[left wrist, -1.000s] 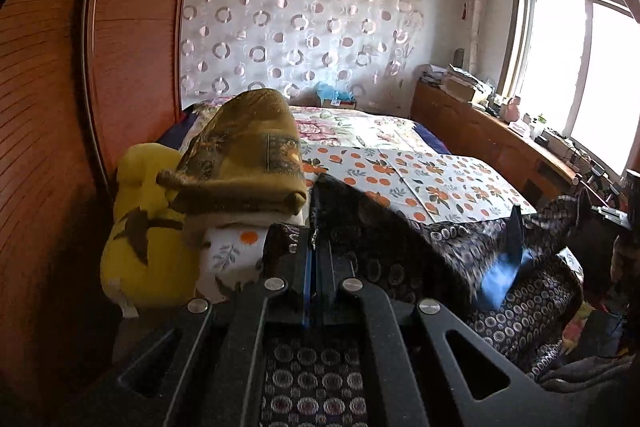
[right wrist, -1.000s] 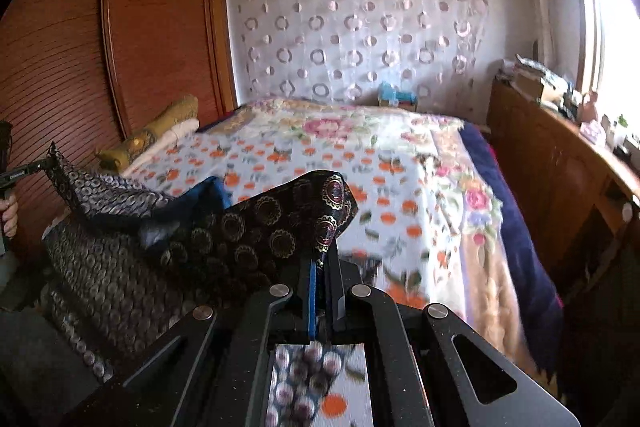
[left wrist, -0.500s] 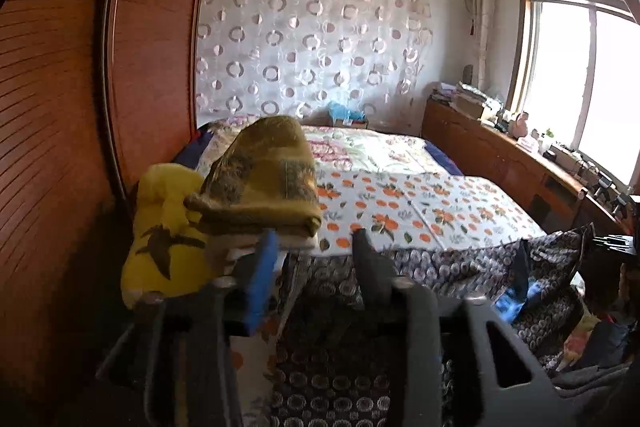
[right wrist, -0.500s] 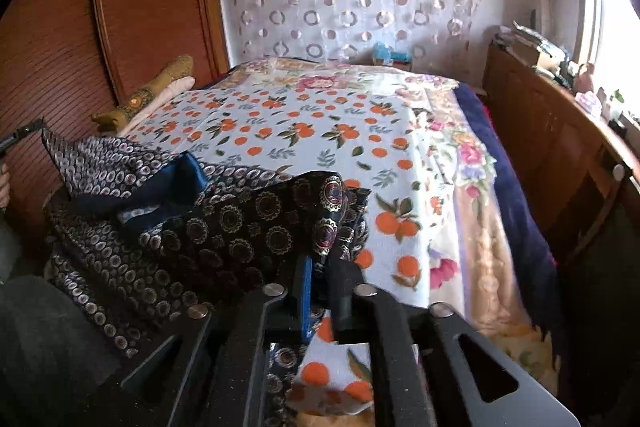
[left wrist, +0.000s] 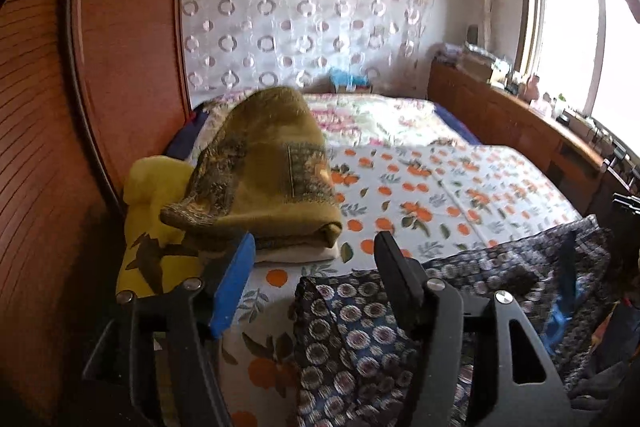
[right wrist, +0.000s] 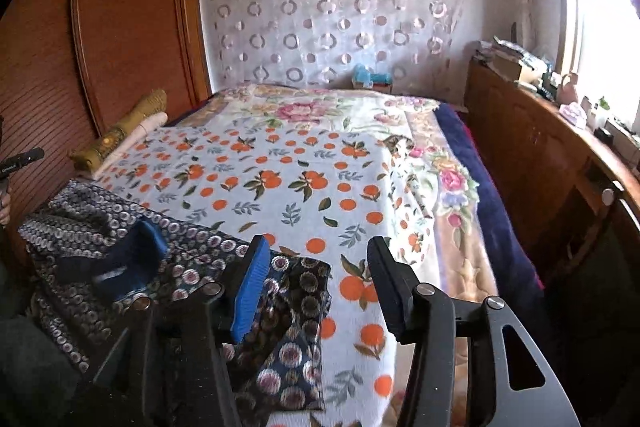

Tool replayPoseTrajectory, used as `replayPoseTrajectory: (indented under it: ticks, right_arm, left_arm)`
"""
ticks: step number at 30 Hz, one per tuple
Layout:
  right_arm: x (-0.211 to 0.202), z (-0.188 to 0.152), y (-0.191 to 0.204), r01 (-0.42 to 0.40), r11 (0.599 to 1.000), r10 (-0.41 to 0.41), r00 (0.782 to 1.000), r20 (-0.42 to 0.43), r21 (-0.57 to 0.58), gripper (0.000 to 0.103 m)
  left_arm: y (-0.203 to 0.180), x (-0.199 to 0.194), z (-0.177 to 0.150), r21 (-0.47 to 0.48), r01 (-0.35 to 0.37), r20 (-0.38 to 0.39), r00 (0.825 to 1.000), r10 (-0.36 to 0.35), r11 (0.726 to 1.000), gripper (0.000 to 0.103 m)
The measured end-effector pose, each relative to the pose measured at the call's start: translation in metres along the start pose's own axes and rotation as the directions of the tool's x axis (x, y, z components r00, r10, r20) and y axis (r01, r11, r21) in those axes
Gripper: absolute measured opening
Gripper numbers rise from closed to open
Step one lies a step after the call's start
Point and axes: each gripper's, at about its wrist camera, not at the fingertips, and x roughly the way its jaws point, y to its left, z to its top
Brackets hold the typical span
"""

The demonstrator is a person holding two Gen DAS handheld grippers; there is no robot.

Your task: Fold small clothes

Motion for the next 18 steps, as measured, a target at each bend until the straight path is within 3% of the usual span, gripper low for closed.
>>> replayPoseTrajectory:
  ticks: [10,18]
  right_arm:
    - [0.053,-0.004,0.002,-0.034,0.999,0.036,0.992,-0.122,0.013,0.053]
    - [0.067,-0.007,-0.002,0.014,1.000,-0.014,0.977,-0.215,-0.001,0.066]
  left_arm:
    - [0.005,0.056,-0.030,0.032,-0.019,-0.185,0.982,0.025,0.999,0.063]
    - [0.009,0.064,-0.053,0.024,-0.013,-0.253,0.967,0.019,1.000,0.063]
